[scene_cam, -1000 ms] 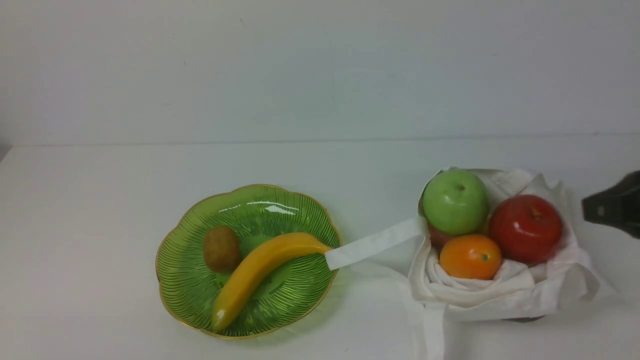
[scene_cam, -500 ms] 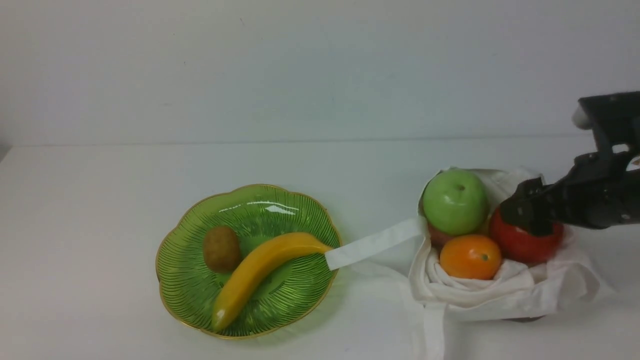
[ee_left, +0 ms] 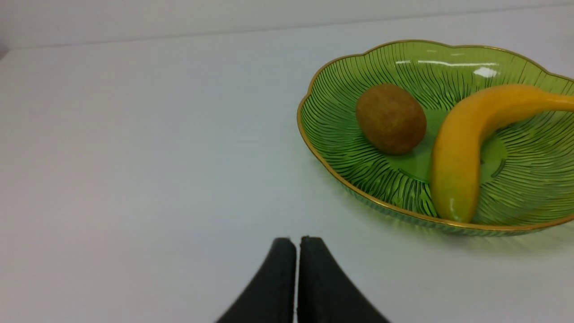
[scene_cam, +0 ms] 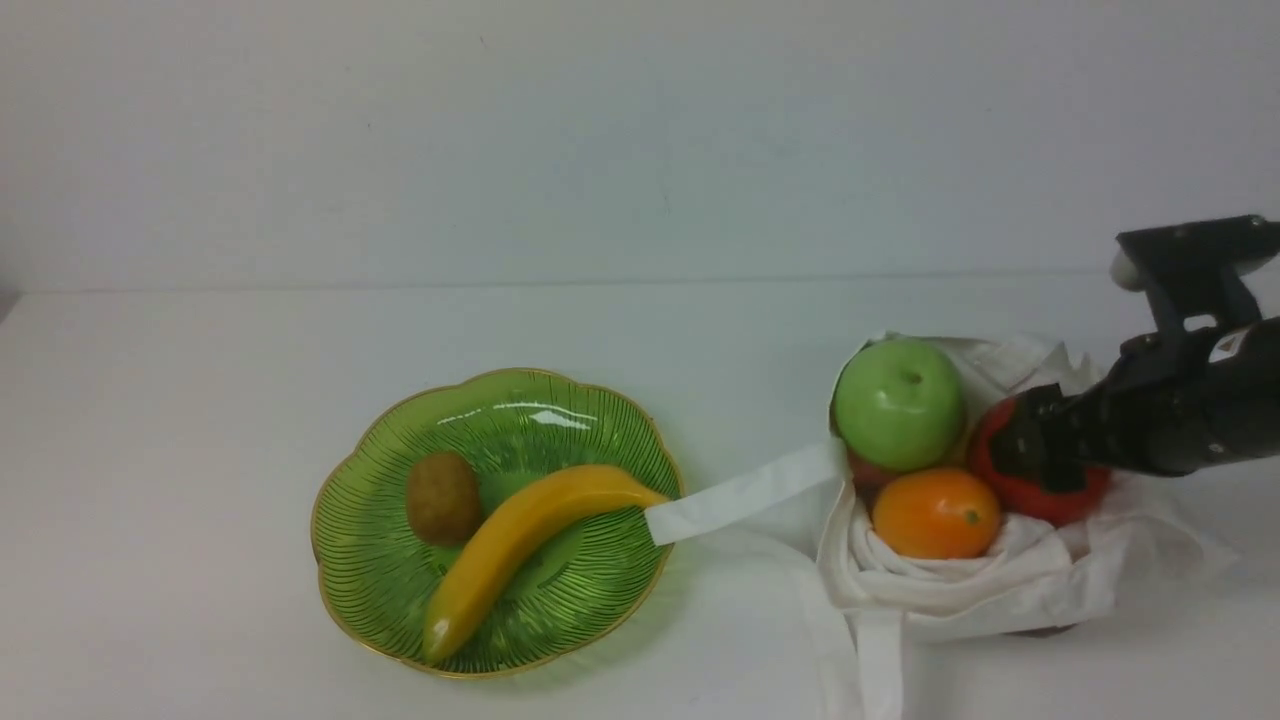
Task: Take the fruit out of the cloth bag on the white table and place them on a plate.
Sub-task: 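Reach into the cloth bag and grasp a fruit inside it with the right gripper, then move the fruit from the bag and place it onto the plate with the right gripper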
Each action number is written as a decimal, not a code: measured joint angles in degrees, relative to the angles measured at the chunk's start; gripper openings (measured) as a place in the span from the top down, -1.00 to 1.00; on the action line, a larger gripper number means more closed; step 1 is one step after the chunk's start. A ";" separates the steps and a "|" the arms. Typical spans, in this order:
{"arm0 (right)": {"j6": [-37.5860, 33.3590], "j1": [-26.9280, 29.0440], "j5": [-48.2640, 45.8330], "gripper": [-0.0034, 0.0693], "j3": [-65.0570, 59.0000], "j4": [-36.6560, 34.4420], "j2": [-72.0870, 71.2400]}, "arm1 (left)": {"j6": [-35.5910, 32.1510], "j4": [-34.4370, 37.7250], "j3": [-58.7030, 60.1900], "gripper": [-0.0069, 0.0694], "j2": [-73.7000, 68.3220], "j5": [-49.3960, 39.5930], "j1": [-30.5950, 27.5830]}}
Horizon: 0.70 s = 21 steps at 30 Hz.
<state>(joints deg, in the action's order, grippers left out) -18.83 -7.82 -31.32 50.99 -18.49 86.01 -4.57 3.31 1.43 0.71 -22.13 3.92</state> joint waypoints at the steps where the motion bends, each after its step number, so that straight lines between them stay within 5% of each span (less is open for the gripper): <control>1: 0.75 0.00 -0.28 -0.75 0.00 0.00 0.00 | 0.00 0.00 0.00 0.84 0.00 0.00 0.00; 21: 1.36 -0.26 -9.11 -0.74 5.19 -2.87 -10.10 | 0.00 0.00 0.00 0.84 0.00 0.00 0.00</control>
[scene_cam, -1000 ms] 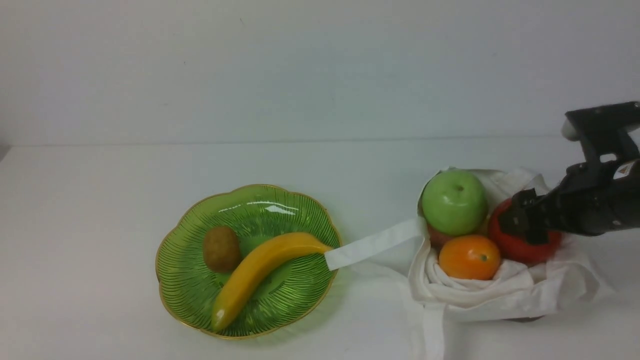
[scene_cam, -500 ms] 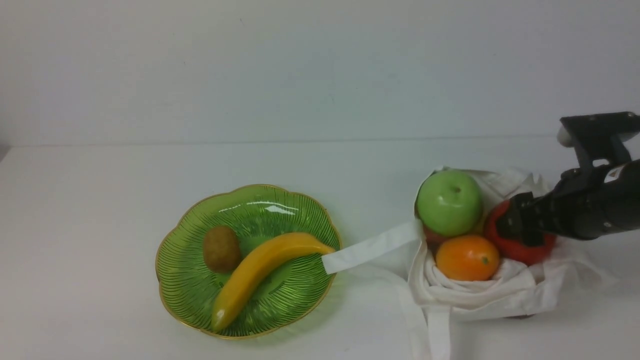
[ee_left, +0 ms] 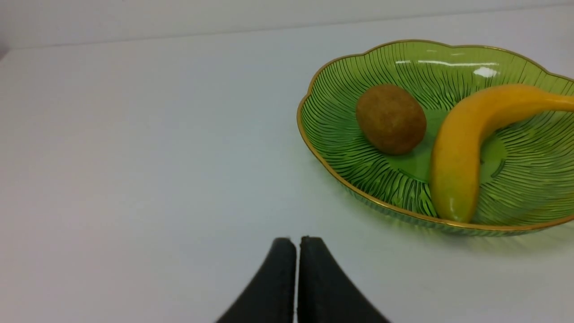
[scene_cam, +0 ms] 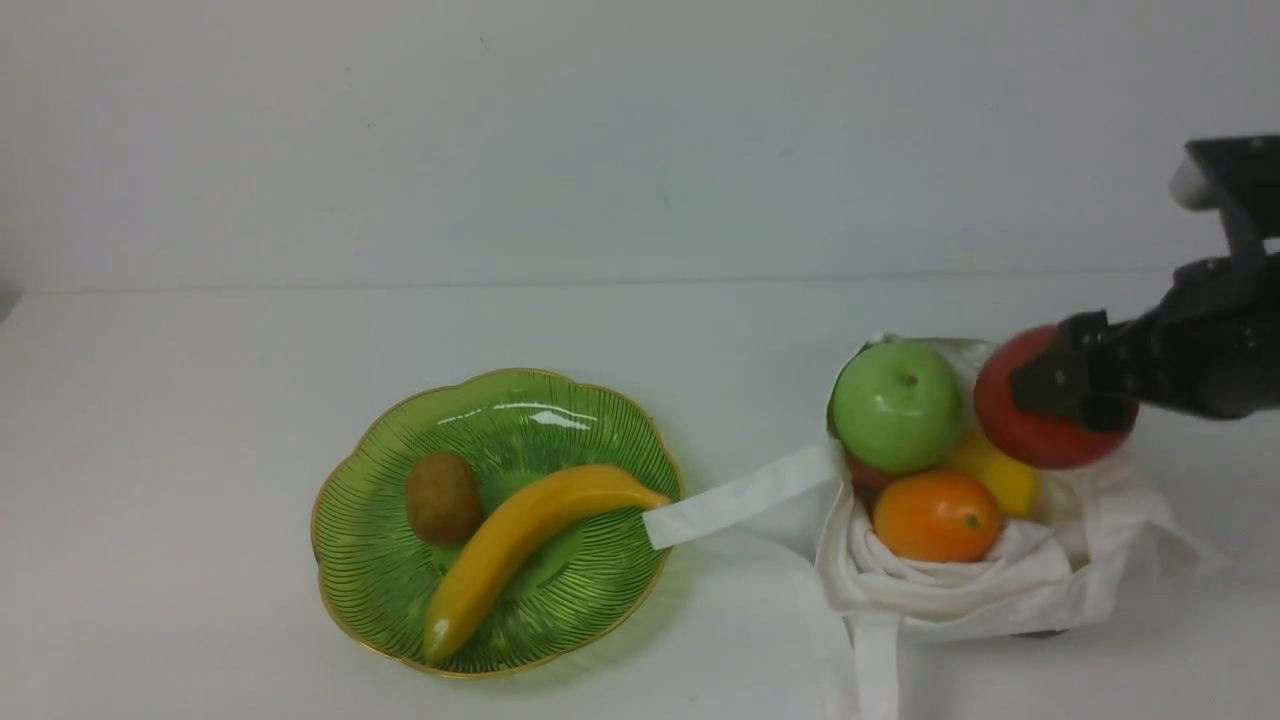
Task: Take the fruit out of the cloth bag on the white table and place them on a plate.
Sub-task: 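Move the fruit from the bag and place it onto the plate with the right gripper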
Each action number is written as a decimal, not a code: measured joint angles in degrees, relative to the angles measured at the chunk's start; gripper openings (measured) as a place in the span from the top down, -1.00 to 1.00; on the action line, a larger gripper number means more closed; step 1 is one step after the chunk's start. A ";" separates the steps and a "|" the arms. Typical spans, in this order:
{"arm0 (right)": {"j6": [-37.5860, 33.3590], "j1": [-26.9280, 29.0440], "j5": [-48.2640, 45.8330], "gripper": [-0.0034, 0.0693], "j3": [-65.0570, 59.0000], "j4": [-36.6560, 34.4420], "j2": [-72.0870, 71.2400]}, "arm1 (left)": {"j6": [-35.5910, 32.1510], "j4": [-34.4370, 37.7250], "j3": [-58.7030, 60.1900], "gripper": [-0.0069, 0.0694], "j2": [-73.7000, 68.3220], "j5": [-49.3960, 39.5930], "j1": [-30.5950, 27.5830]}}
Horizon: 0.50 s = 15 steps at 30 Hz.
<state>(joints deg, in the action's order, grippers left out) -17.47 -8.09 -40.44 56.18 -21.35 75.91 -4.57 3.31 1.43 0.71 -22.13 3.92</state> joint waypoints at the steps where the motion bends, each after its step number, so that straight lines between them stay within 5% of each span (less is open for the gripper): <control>1: -1.22 -0.73 0.00 -0.74 0.73 -2.29 -1.04 | 0.00 0.00 0.00 0.84 0.00 0.00 0.00; 9: -20.11 -16.87 3.49 -0.74 2.37 -24.89 0.50 | 0.00 0.00 0.00 0.84 0.00 0.00 0.00; 15: -24.60 -28.54 15.39 -0.74 2.38 -33.28 11.34 | 0.00 0.00 0.00 0.84 0.00 0.00 0.00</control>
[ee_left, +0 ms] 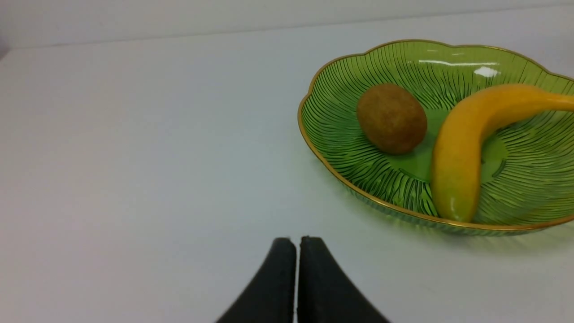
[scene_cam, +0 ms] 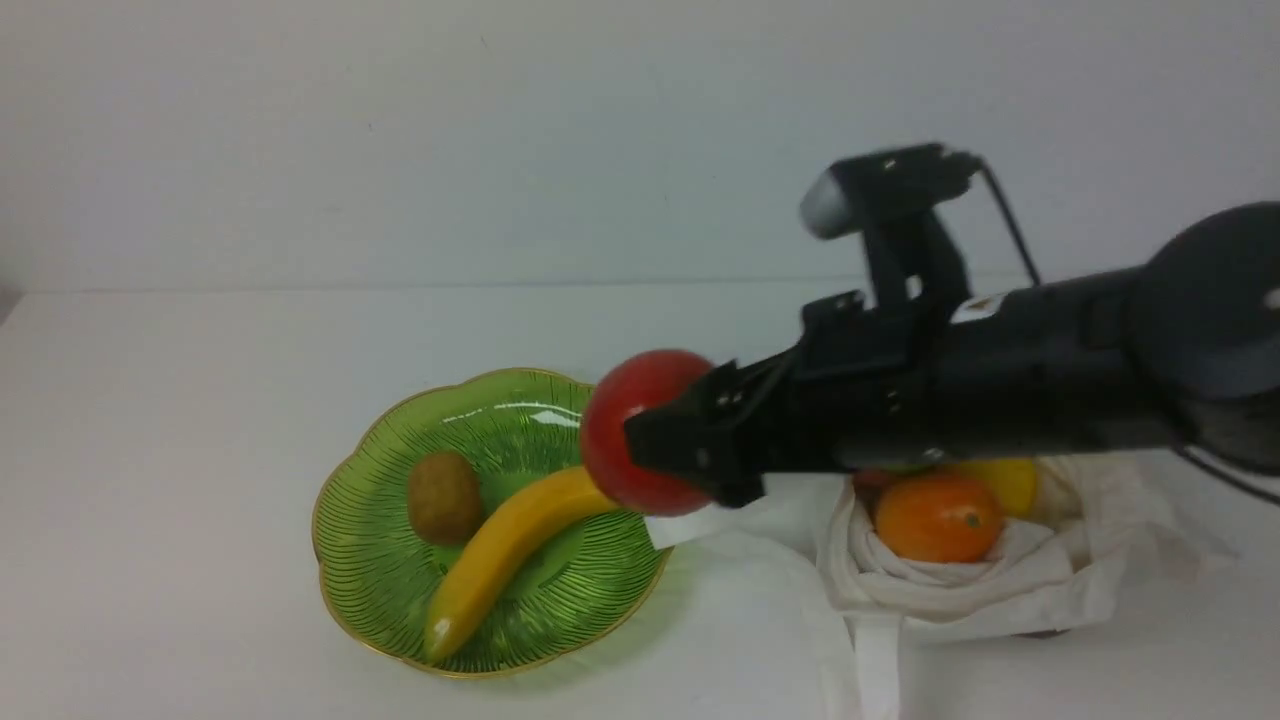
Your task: Take the fruit out of the cloth bag on the white table and place them on a plate.
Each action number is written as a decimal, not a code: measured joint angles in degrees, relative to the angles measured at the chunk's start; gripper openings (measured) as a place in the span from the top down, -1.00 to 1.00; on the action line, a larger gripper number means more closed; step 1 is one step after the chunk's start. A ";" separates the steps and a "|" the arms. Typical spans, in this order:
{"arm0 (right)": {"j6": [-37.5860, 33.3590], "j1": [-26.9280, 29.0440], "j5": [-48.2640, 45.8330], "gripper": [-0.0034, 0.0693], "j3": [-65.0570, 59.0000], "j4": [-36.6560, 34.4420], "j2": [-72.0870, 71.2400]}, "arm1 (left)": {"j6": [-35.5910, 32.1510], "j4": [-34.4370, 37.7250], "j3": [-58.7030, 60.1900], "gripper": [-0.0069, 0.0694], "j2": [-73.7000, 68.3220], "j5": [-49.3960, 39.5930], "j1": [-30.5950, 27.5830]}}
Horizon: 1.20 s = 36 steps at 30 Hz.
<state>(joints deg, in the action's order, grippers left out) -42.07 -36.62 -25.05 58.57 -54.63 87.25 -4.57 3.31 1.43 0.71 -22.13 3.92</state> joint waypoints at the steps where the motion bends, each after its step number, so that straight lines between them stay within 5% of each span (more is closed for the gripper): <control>1: -0.13 -1.30 2.03 -0.74 0.00 -0.28 2.12 | 0.00 0.00 0.00 0.84 0.00 0.00 0.00; 14: -0.18 -4.66 8.56 -0.75 4.30 -4.45 15.92 | 0.00 0.00 0.00 0.84 0.00 0.00 0.00; 19: -0.18 -4.66 8.77 -0.96 5.39 -4.50 16.28 | 0.00 0.00 0.00 0.84 0.00 0.00 0.00; 27: -1.04 -4.66 8.94 -0.99 5.78 -2.55 15.16 | 0.00 0.00 0.00 0.84 0.00 0.00 0.00; 32: 2.82 -3.40 5.48 -0.71 5.78 2.03 7.83 | 0.00 0.00 0.00 0.84 0.00 0.00 0.00; 36: 9.37 0.41 0.65 -0.13 5.78 8.80 -1.60 | 0.00 0.00 0.00 0.84 0.00 0.00 0.00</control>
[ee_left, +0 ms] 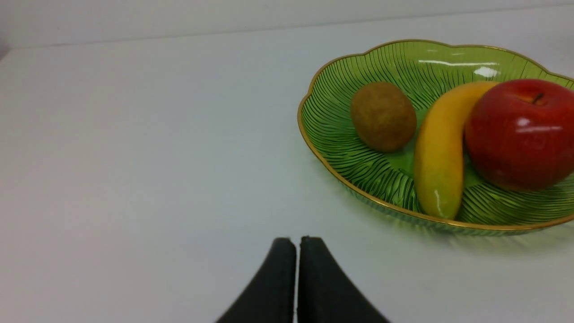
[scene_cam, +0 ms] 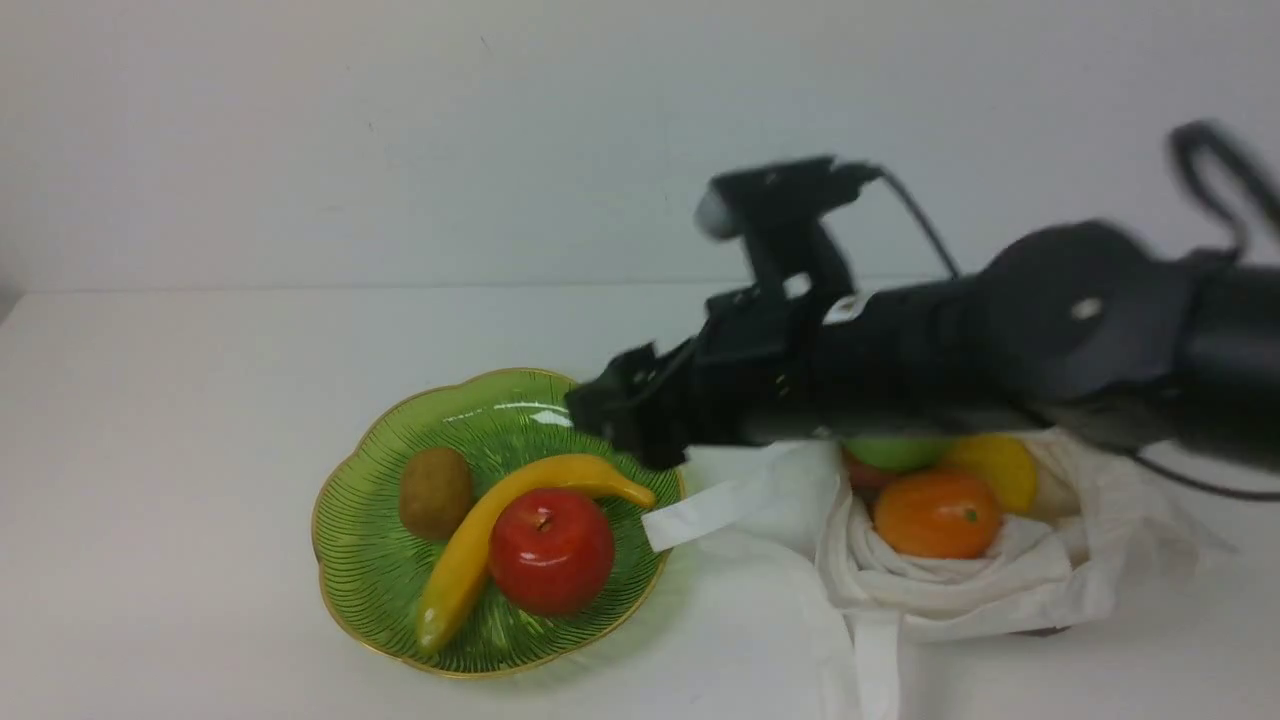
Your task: Take the fruit out of the cloth bag on the white table and place them on a plate.
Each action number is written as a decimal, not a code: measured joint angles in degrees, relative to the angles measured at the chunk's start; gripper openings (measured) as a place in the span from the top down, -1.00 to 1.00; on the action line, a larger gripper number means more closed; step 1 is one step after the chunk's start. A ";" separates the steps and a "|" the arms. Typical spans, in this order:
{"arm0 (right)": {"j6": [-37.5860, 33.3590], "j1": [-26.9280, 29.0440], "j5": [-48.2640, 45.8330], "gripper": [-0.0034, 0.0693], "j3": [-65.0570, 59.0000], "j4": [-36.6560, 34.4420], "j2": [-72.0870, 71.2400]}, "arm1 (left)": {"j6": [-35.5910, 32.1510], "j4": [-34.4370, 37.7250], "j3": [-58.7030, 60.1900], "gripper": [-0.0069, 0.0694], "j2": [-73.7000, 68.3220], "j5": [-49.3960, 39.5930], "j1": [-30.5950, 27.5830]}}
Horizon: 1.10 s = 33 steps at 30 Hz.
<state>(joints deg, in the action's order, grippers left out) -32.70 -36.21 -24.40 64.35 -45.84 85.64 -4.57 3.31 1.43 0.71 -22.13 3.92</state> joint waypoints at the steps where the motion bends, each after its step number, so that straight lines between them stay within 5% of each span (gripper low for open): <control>1: 0.00 0.28 -0.30 -0.08 0.00 0.56 -0.61 | 0.00 0.00 0.00 0.84 0.00 0.00 0.00; 4: 8.99 6.37 -5.94 0.70 0.00 13.04 -12.48 | 0.00 0.00 0.00 0.84 0.00 0.00 0.00; 8: 16.26 10.45 -9.83 0.89 0.00 24.29 -21.75 | 0.00 0.00 0.00 0.84 0.00 0.00 0.00; 17: 48.42 16.95 -18.34 0.94 -7.19 61.04 -53.30 | 0.00 0.00 0.00 0.84 0.00 0.00 0.00; 24: 57.39 16.95 -7.99 0.94 -25.03 70.24 -73.41 | 0.00 0.00 0.00 0.84 0.00 0.00 0.00; 33: 57.78 16.95 5.07 0.94 -33.45 71.33 -79.73 | 0.00 0.00 0.00 0.84 0.00 0.00 0.00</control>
<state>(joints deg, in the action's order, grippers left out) 25.08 -19.27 -19.33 30.90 25.49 5.92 -4.57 3.31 1.43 0.71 -22.13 3.92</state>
